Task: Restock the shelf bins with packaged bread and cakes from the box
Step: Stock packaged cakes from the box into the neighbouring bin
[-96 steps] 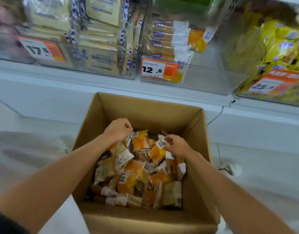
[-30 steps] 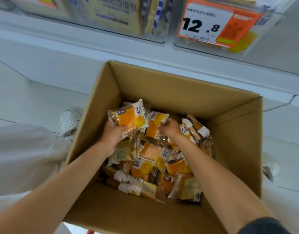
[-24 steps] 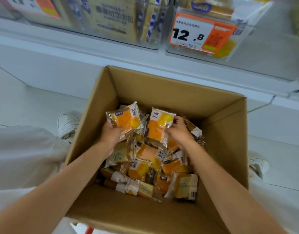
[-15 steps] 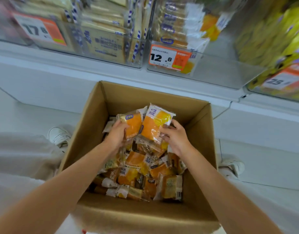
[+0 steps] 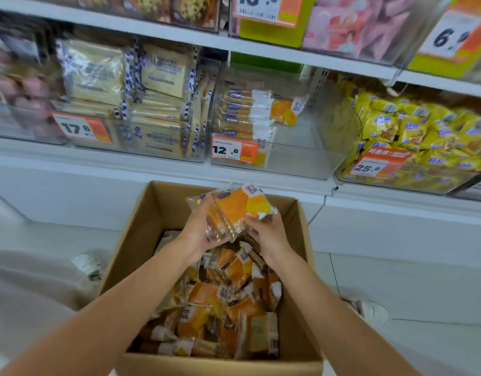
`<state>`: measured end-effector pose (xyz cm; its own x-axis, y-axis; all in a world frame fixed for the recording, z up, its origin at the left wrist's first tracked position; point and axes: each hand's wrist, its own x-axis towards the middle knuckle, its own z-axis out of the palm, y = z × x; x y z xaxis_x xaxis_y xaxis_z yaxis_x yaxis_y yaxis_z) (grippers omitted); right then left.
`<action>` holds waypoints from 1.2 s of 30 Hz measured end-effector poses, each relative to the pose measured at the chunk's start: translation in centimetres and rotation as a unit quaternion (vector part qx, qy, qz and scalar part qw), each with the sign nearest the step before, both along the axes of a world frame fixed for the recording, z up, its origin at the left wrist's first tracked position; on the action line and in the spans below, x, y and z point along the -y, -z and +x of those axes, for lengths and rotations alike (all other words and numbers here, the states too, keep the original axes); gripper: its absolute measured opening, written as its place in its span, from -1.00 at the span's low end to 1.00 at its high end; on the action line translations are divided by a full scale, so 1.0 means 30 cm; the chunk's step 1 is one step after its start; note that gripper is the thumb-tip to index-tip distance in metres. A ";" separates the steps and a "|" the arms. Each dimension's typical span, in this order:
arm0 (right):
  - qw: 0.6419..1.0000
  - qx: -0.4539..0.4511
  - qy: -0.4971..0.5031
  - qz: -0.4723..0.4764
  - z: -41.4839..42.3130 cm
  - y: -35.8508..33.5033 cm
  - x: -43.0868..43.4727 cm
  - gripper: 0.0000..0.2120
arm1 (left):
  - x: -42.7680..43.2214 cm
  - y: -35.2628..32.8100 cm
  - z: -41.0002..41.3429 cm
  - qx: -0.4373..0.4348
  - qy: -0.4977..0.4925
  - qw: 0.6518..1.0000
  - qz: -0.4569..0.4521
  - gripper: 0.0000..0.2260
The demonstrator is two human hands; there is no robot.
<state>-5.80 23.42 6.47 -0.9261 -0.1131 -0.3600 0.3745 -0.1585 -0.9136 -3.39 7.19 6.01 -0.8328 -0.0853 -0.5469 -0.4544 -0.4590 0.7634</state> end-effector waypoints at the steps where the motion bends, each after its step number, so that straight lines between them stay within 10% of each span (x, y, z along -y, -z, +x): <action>1: 0.998 -0.019 -0.018 0.059 0.014 -0.007 0.008 -0.79 | -0.018 -0.017 0.002 -0.017 0.020 1.000 -0.010 -0.66; 6: 0.953 -0.129 -0.078 0.262 -0.003 -0.057 -0.054 -0.13 | -0.008 -0.067 -0.001 -0.054 0.069 0.993 -0.085 -0.69; 10: 0.707 -0.397 -0.210 0.547 -0.100 -0.199 -0.115 0.13 | -0.005 -0.179 -0.057 -0.149 0.175 0.944 -0.237 -0.62; 13: 0.613 -0.453 -0.233 0.603 -0.183 -0.316 -0.128 0.12 | -0.033 -0.282 -0.125 -0.228 0.240 0.897 -0.294 -0.48; 17: 0.633 -0.453 -0.208 0.592 -0.294 -0.474 -0.168 -0.19 | -0.061 -0.396 -0.256 -0.323 0.248 0.848 -0.340 -0.61; 20: 0.572 -0.503 -0.143 0.632 -0.427 -0.544 -0.218 -0.36 | -0.081 -0.453 -0.393 -0.351 0.267 0.823 -0.358 -0.49; 23: 0.521 -0.514 -0.077 0.677 -0.575 -0.545 -0.279 -0.38 | -0.063 -0.476 -0.560 -0.353 0.271 0.775 -0.448 -0.24; 32: 0.586 -0.392 -0.114 0.700 -1.028 -0.420 -0.246 -0.37 | 0.055 -0.360 -0.964 -0.191 0.308 0.575 -0.733 -0.38; 36: 0.558 -0.312 -0.165 0.751 -1.164 -0.263 -0.185 -0.14 | 0.045 -0.340 -0.945 -0.163 0.317 0.537 -0.764 -0.39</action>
<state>-40.71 28.98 14.36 -0.9418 -0.3200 0.1027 -0.3091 0.9447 0.1092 -31.73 5.84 16.20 -0.9896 0.1312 -0.0580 0.1240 0.9856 0.1147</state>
